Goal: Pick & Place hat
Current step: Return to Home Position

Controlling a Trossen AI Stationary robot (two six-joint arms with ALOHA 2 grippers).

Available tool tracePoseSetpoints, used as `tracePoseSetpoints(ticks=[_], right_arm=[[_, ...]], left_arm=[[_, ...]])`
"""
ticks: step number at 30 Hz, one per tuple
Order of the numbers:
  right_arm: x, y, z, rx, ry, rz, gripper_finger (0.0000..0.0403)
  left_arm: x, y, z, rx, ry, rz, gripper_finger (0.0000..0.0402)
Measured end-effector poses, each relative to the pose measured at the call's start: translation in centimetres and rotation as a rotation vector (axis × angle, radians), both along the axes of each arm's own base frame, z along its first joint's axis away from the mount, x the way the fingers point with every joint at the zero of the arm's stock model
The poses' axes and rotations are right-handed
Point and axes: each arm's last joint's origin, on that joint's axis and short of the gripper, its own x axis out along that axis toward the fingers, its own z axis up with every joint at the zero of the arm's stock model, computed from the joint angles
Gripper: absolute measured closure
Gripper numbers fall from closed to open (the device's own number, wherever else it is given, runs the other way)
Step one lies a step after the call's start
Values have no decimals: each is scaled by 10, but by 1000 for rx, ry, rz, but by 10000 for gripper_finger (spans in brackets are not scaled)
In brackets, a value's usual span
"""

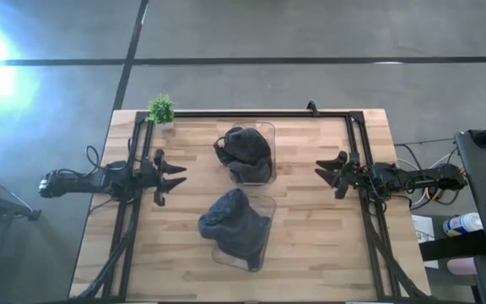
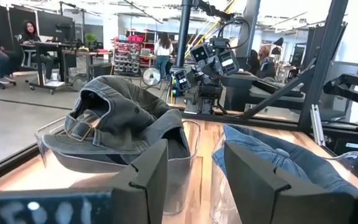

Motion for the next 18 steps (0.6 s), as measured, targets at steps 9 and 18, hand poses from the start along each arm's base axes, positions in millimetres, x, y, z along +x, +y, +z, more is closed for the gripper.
tracePoseSetpoints(ticks=[9,18], right_arm=[[0,0,0,0,0,0,199],[-3,0,3,-59,-22,49,199]], left_arm=[[0,0,0,-2,0,0,251],[0,0,0,-2,0,-2,251]])
